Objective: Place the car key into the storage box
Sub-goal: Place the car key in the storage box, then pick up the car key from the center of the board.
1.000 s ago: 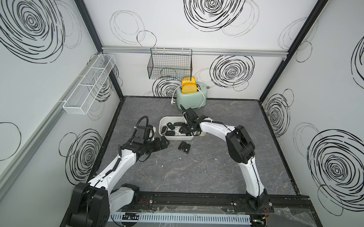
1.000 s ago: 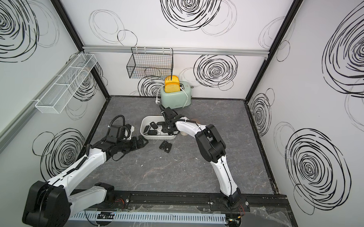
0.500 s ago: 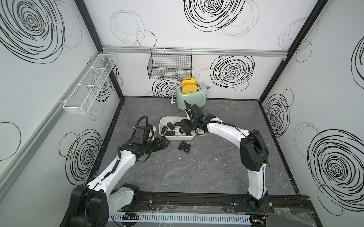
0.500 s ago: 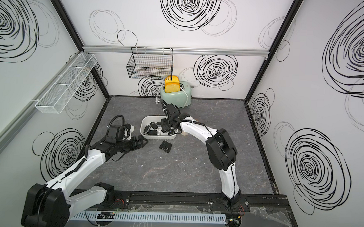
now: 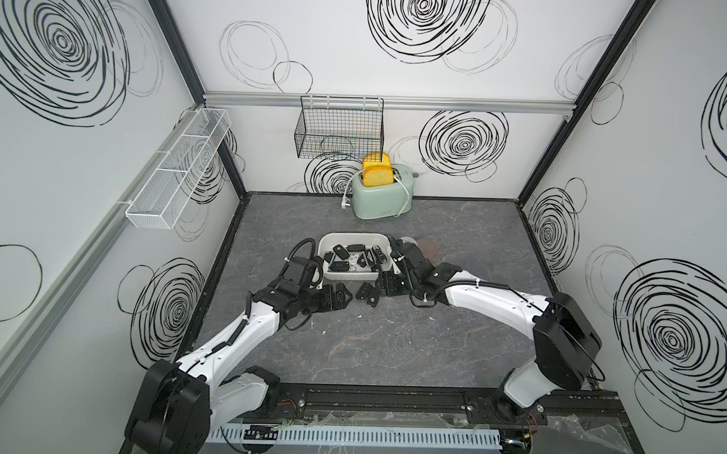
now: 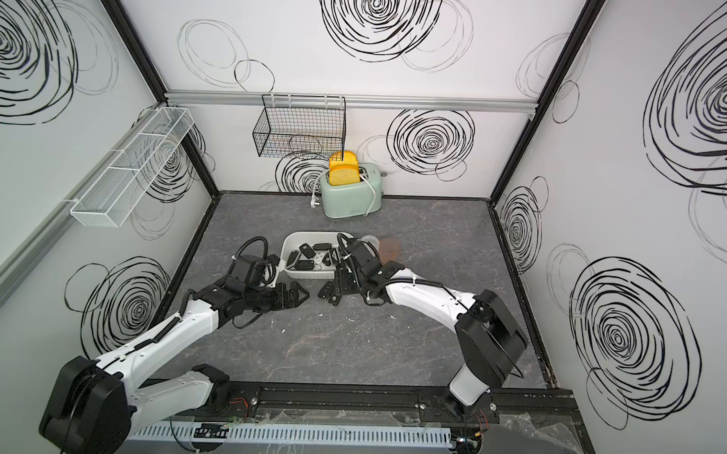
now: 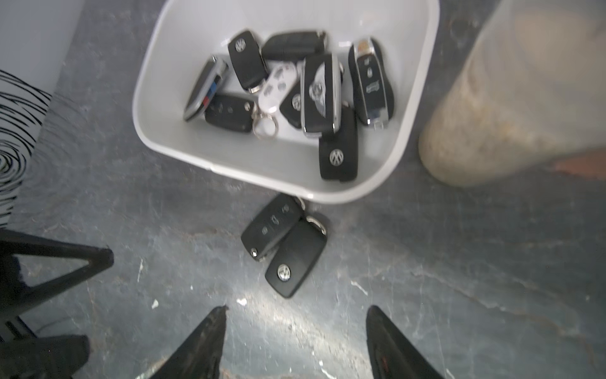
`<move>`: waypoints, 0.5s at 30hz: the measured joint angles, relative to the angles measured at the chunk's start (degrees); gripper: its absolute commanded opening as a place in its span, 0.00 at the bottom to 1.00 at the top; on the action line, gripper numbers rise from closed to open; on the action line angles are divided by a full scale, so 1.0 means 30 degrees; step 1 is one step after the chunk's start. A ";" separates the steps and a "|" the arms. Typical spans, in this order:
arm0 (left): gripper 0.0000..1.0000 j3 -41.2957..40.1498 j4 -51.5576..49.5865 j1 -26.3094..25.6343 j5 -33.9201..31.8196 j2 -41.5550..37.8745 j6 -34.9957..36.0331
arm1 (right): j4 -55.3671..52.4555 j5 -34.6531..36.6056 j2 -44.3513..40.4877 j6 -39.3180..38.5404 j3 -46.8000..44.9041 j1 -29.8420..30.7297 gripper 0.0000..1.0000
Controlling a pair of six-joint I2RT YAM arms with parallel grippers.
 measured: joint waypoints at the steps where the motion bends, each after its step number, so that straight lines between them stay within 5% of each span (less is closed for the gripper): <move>1: 0.98 0.0000 0.0007 -0.0175 -0.0007 0.0044 -0.0015 | 0.0087 -0.0022 -0.0189 0.0204 -0.0517 0.0117 0.70; 15: 0.98 -0.0342 -0.0182 -0.0882 -0.0896 -0.0852 -0.0525 | 0.2040 -0.1035 0.0787 0.1195 -0.1931 0.0503 0.70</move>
